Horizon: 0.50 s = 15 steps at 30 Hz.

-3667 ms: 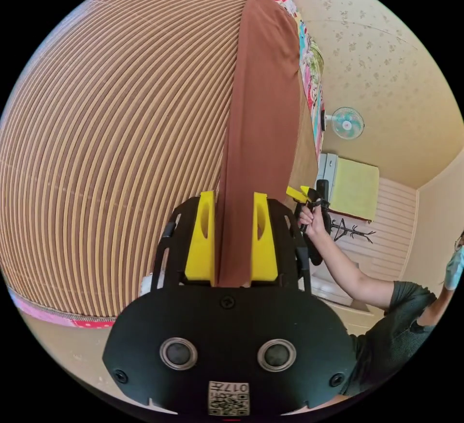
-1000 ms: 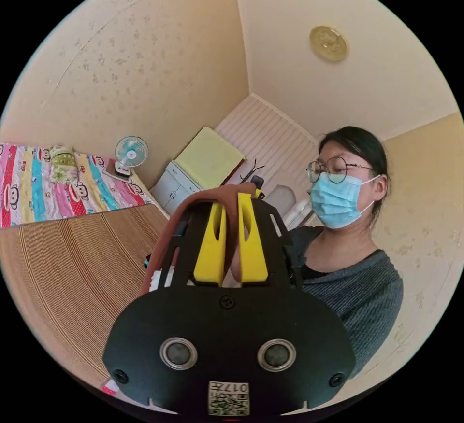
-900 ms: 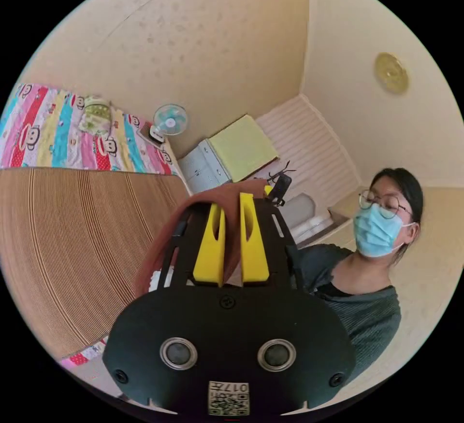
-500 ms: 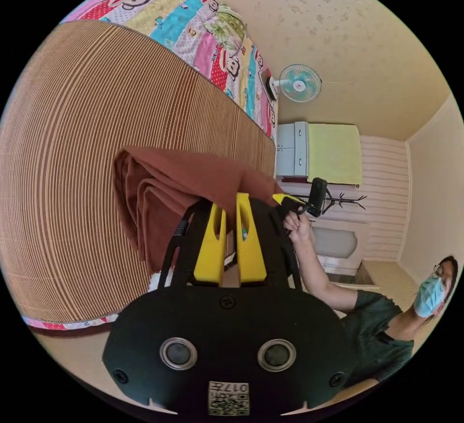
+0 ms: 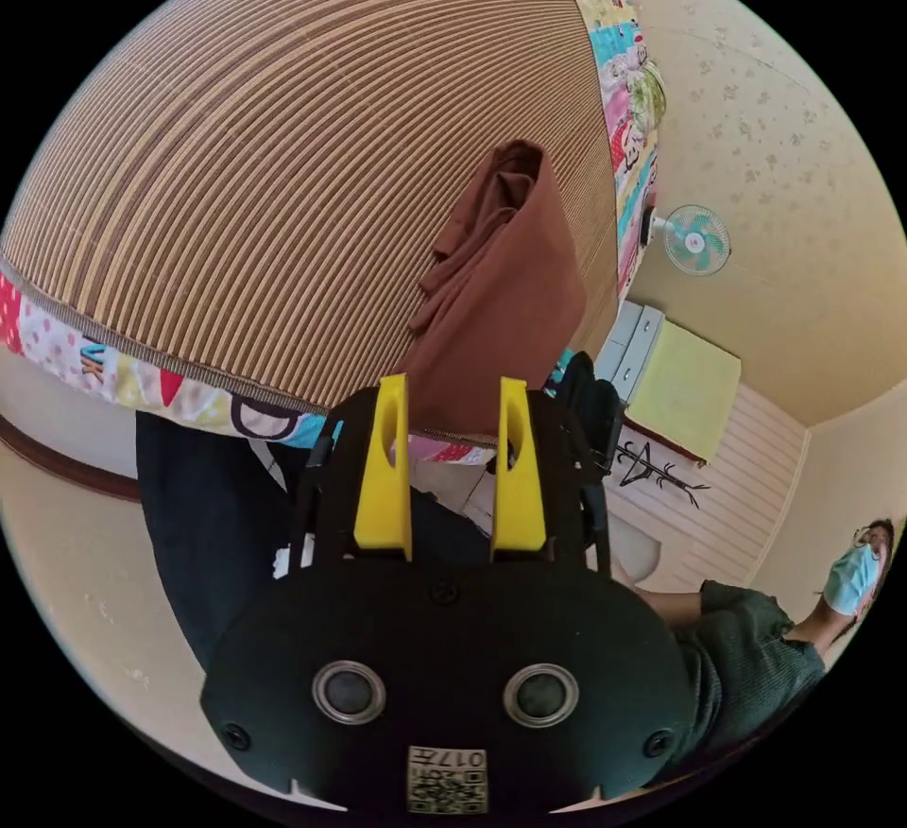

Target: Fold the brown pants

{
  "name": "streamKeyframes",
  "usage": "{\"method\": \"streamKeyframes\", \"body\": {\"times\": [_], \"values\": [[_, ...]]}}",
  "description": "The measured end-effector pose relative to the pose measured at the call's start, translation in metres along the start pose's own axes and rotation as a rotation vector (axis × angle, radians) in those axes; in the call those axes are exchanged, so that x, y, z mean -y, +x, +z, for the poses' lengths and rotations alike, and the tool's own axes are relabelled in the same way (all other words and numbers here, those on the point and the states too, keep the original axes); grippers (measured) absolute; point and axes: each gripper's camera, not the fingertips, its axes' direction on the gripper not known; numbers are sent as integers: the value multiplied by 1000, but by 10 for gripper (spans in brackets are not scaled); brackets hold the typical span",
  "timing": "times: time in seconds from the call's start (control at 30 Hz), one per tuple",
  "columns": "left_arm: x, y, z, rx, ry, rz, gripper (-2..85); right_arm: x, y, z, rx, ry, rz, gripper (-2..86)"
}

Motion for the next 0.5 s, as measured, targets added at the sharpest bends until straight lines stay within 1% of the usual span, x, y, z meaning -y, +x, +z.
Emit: {"method": "streamKeyframes", "body": {"times": [0.07, 0.17, 0.23, 0.3, 0.33, 0.37, 0.4, 0.47, 0.5], "values": [[33, 39, -3, 90, -32, 101, 144, 33, 8, -18, 64, 44, -20, 181], [77, 84, 2, 146, -45, 206, 163, 89, 27, -30, 75, 46, -3, 197], [102, 102, 7, 144, -42, 233, 176, 124, 45, -26, 147, 10, 3, 208], [126, 114, 19, 124, -76, 243, 182, 141, 56, -20, 163, -12, 12, 208], [138, 120, 31, 146, -122, 249, 183, 149, 60, -16, 153, -30, 6, 203], [145, 129, 42, 212, -165, 262, 183, 153, 62, -15, 149, -37, 1, 200], [146, 135, 46, 241, -176, 280, 182, 158, 67, -13, 145, -38, -3, 193], [144, 162, 53, 368, -185, 328, 177, 161, 78, -14, 164, 0, 14, 182], [143, 168, 53, 387, -187, 341, 175, 162, 87, -15, 185, 29, 35, 175]]}}
